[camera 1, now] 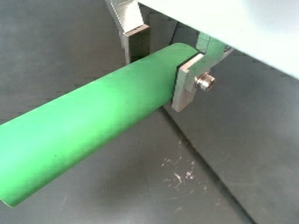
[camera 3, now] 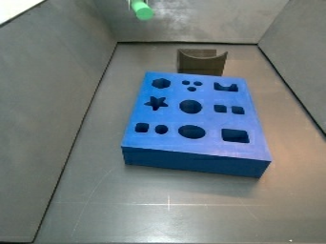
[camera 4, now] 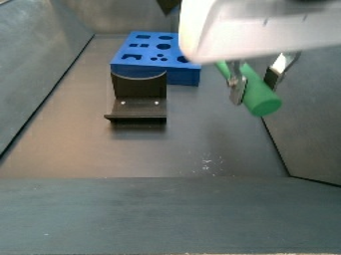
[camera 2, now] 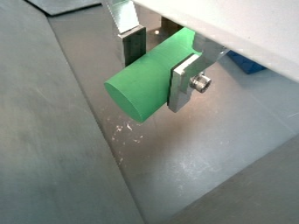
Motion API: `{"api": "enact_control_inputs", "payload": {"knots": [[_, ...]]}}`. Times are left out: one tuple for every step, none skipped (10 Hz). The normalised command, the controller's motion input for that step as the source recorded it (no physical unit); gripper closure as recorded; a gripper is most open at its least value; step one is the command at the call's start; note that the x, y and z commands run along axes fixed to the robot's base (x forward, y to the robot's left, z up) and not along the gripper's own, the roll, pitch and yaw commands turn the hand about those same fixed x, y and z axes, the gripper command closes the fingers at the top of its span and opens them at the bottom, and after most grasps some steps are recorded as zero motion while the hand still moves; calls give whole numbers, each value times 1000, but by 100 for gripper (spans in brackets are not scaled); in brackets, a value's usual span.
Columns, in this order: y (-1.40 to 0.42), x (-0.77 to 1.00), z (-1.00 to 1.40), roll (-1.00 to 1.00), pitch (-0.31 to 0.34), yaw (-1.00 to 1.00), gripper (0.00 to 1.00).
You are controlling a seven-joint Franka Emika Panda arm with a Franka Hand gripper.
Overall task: Pick up the oval object. Move up. Place the oval object on the fixture. Regrasp the oval object. Move to above the board. Insert the oval object.
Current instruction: Place the oval object on the fixture.
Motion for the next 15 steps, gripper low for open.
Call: {"api": "enact_control_inputs", "payload": {"knots": [[-8, -22, 667, 104, 89, 23, 100], [0, -14, 493, 93, 91, 21, 100], [-1, -9, 360, 82, 94, 20, 100], [1, -7, 267, 81, 92, 20, 100], [-1000, 698, 83, -205, -422, -967, 100], [-1000, 701, 55, -211, -394, -857, 100], [-1000, 710, 51, -212, -325, -613, 100], [-1000, 719, 49, -193, -263, -471, 100], [-1000, 756, 44, -140, -157, -264, 100], [-1000, 824, 40, -101, -81, -132, 100], [-1000, 896, 34, -77, -45, -66, 100], [-1000, 955, 25, -65, -30, -41, 100], [-879, 1000, 6, -58, -8, -11, 100], [-678, 1000, -5, -49, 9, 3, 100], [-499, 998, -9, -39, 21, 13, 100]]}}
